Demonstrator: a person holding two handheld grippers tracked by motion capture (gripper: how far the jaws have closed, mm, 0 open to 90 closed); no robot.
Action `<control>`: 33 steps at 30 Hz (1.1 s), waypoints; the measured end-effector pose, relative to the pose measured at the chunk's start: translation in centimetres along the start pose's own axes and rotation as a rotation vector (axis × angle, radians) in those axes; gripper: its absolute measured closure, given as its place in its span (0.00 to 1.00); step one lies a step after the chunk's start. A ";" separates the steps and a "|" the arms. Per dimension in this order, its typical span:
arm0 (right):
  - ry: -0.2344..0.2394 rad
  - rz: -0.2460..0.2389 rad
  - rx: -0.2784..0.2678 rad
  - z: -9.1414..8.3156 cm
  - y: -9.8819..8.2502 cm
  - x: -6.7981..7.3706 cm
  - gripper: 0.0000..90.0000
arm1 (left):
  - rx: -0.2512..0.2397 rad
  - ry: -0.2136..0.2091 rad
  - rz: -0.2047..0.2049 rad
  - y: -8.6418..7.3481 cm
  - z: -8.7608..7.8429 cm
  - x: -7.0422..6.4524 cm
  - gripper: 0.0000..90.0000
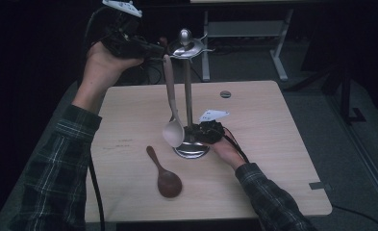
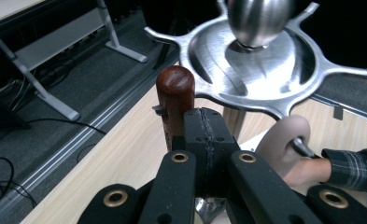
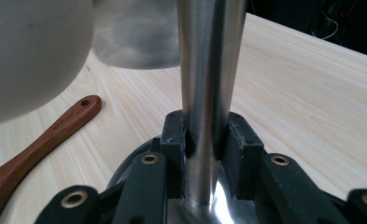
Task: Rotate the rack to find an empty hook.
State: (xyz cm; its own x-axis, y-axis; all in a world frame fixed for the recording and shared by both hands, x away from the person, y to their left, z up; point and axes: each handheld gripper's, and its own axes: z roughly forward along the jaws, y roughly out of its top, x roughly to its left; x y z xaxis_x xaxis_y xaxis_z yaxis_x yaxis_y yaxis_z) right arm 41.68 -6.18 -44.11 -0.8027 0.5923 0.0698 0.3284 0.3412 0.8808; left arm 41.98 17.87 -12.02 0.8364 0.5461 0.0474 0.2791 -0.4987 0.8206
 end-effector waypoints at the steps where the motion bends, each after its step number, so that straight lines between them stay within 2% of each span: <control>1: 0.000 0.000 0.000 0.0 0.0 0.0 0.79 | -0.001 0.000 -0.004 0.0 0.0 0.0 1.00; 6: 0.003 -0.001 0.001 0.0 0.0 0.0 0.79 | -0.015 -0.001 -0.005 -0.1 -0.6 -0.1 1.00; 8: 0.003 -0.001 0.001 0.0 0.0 0.0 0.79 | -0.026 0.002 -0.014 -0.3 -1.1 -0.1 1.00; 11: 0.002 -0.001 0.002 0.0 0.0 0.0 0.79 | -0.034 0.006 -0.007 -0.3 -1.9 -0.3 1.00; 17: 0.005 0.001 0.001 0.0 0.0 0.0 0.79 | -0.052 -0.022 0.015 -0.3 -3.2 -1.4 1.00; 20: 0.004 0.001 0.002 0.0 0.0 0.0 0.79 | -0.063 -0.050 0.021 -0.2 -3.5 -2.1 1.00; 25: 0.006 0.007 0.004 0.0 0.0 0.0 0.79 | -0.061 -0.092 0.050 0.0 -3.2 -3.7 1.00; 28: 0.006 0.007 0.005 0.0 0.0 0.0 0.79 | -0.050 -0.094 0.058 0.1 -2.9 -4.0 1.00; 29: 0.005 0.007 0.006 0.0 0.0 0.0 0.79 | -0.035 -0.081 0.066 0.2 -2.4 -4.2 1.00; 33: 0.007 0.002 0.005 0.0 0.0 0.0 0.79 | -0.029 -0.080 0.064 0.2 -2.0 -4.1 1.00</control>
State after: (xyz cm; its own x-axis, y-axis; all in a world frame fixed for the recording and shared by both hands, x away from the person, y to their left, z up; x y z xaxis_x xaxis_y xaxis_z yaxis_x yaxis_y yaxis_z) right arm 41.71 -6.21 -44.11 -0.8053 0.5881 0.0746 0.3323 0.3437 0.8783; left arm 37.61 16.91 -10.92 0.8872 0.4580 0.0553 0.2113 -0.5100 0.8338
